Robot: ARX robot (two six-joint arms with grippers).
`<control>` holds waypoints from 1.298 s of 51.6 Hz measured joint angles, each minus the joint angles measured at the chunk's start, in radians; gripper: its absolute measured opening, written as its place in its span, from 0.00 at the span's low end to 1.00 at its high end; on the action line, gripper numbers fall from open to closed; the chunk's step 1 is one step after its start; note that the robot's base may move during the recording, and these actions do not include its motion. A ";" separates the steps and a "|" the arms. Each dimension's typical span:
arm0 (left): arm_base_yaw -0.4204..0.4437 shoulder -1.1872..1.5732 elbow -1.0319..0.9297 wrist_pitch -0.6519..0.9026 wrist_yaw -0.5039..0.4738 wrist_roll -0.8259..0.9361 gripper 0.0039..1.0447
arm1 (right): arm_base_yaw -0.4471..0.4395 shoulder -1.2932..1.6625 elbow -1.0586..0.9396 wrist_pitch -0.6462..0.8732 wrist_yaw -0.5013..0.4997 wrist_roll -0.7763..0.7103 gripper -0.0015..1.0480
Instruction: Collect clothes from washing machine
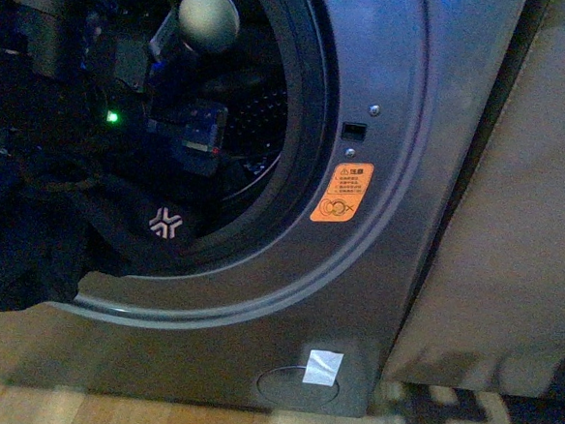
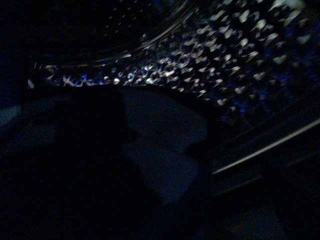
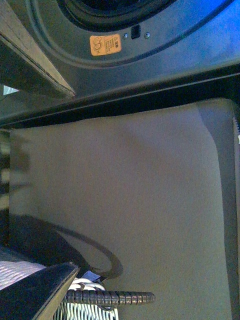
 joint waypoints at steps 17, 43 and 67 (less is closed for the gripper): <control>0.049 0.116 0.116 -0.201 -0.042 0.038 0.94 | 0.000 0.000 0.000 0.000 0.000 0.000 0.93; 0.028 0.128 0.203 -0.529 0.071 -0.106 0.94 | 0.000 0.000 0.000 0.000 0.000 0.000 0.93; 0.016 0.154 0.203 -0.557 -0.107 0.079 0.94 | 0.000 0.000 0.000 0.000 0.000 0.000 0.93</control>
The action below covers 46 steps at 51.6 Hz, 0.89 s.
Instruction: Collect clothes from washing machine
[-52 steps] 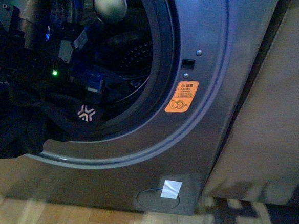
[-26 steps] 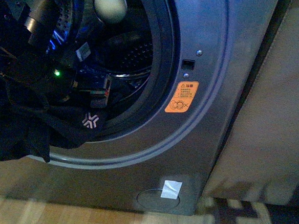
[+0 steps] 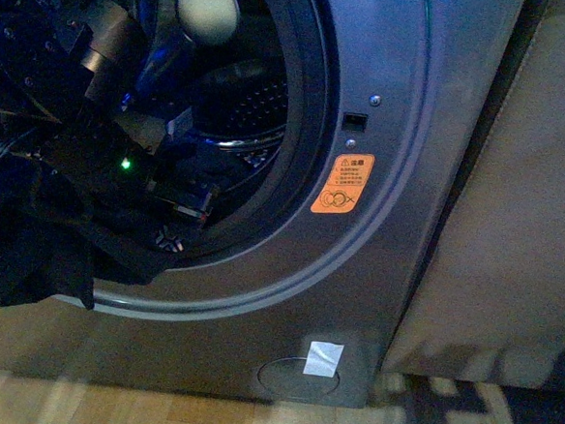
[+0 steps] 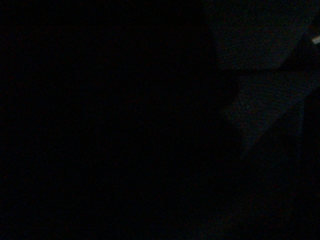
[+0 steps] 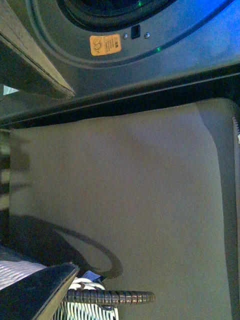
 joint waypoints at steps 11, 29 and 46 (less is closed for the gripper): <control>0.029 -0.001 -0.013 0.040 -0.019 0.019 0.68 | 0.000 0.000 0.000 0.000 0.000 0.000 0.93; 0.101 -0.073 -0.103 0.124 0.106 -0.058 0.24 | 0.000 0.000 0.000 0.000 0.000 0.000 0.93; 0.142 -0.486 -0.454 0.273 0.317 -0.050 0.09 | 0.000 0.000 0.000 0.000 0.000 0.000 0.93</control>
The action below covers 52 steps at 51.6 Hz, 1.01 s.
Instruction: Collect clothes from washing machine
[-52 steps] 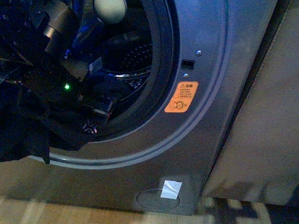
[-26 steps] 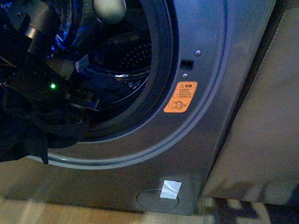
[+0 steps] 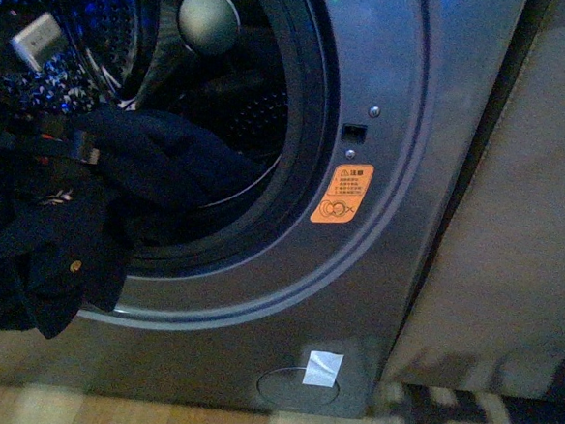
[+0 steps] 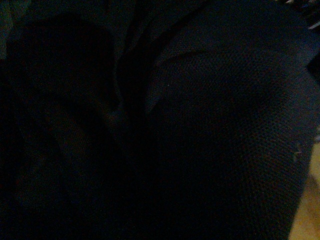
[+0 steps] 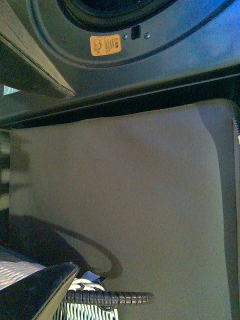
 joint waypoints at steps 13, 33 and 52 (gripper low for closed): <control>0.050 -0.442 -0.137 -0.042 0.201 0.043 0.08 | 0.000 0.000 0.000 0.000 0.000 0.000 0.93; -0.005 -0.623 0.114 -0.056 0.297 -0.014 0.08 | 0.000 0.000 0.000 0.000 0.000 0.000 0.93; -0.433 -0.409 0.678 -0.142 0.089 -0.043 0.08 | 0.000 0.000 0.000 0.000 0.000 0.000 0.93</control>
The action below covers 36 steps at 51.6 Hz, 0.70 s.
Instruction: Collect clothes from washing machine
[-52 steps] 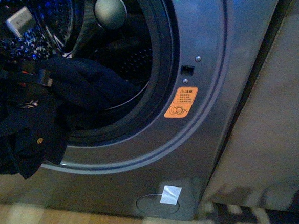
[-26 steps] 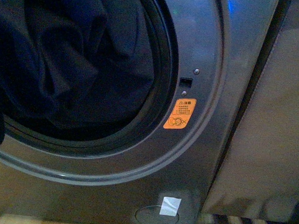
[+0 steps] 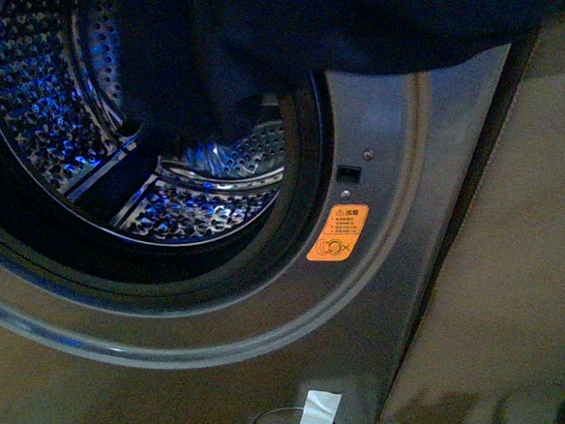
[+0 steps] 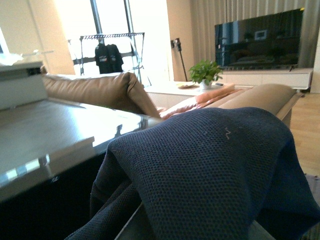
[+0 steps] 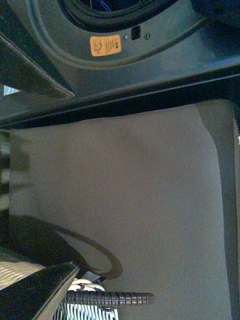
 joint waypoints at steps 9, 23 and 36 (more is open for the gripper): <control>-0.154 0.111 0.236 -0.055 -0.060 0.004 0.08 | 0.000 0.000 0.000 0.000 0.000 0.000 0.93; -0.153 0.114 0.241 -0.057 -0.074 0.004 0.08 | -0.009 0.004 0.000 0.005 -0.019 0.010 0.93; -0.154 0.116 0.243 -0.057 -0.072 0.008 0.08 | -0.252 0.231 0.119 0.420 -0.796 0.404 0.93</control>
